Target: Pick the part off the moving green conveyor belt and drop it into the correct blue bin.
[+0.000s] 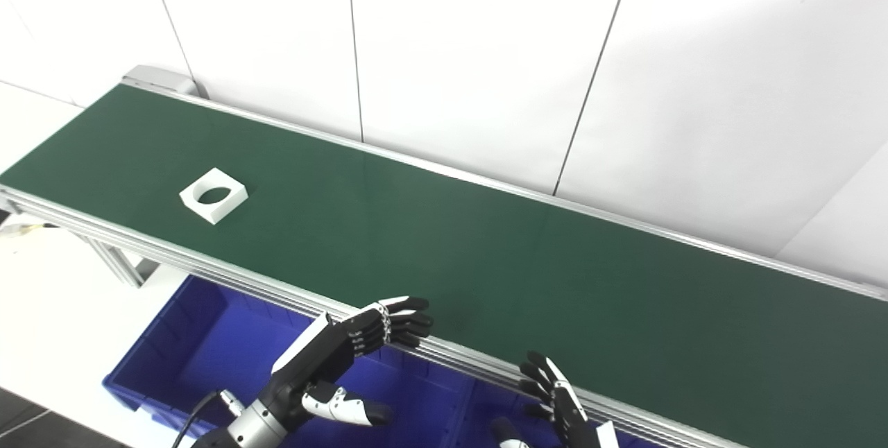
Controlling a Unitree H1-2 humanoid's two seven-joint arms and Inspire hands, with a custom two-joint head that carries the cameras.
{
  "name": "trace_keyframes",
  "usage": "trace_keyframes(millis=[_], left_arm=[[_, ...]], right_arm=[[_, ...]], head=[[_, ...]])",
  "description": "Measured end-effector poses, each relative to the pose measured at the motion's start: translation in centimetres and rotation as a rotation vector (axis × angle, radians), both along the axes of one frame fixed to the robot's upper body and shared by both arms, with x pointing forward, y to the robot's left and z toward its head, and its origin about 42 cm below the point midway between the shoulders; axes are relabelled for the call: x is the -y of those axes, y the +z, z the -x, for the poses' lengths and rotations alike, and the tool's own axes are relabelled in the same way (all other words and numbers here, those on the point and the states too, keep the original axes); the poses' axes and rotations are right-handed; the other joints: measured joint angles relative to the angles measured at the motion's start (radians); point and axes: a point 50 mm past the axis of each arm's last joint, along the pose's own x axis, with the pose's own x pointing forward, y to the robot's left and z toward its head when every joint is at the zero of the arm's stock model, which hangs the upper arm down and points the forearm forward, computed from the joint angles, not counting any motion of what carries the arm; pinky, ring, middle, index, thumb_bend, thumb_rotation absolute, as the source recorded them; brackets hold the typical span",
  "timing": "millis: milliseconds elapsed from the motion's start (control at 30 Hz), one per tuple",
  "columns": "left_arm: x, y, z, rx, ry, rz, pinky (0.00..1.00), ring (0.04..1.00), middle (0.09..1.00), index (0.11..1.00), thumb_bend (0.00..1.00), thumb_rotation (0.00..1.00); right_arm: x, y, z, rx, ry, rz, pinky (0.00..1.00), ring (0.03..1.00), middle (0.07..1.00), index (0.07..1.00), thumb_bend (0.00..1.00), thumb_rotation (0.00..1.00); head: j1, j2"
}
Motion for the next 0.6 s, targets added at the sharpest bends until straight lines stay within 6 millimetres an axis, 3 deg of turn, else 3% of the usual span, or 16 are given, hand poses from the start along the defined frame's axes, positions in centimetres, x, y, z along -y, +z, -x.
trace_keyframes(millis=[233,600], left_arm=[[0.2,0.4,0.0,0.016,-0.005,-0.017,0.71,0.76,0.793,0.818,0.88,0.43],[-1.6,2.1,-1.1,0.071,0.008,-0.08,0.72,0.766,0.802,0.83,0.85,0.41]], right_arm=[[0.2,-0.4,-0.1,-0.014,-0.007,-0.007,0.75,0.831,0.871,0.916,0.42,0.61],[0.2,-0.7,-0.3,-0.021,-0.001,-0.011,0.75,0.839,0.877,0.921,0.39,0.61]], head=[[0.077,-0.041],[0.077,-0.049]])
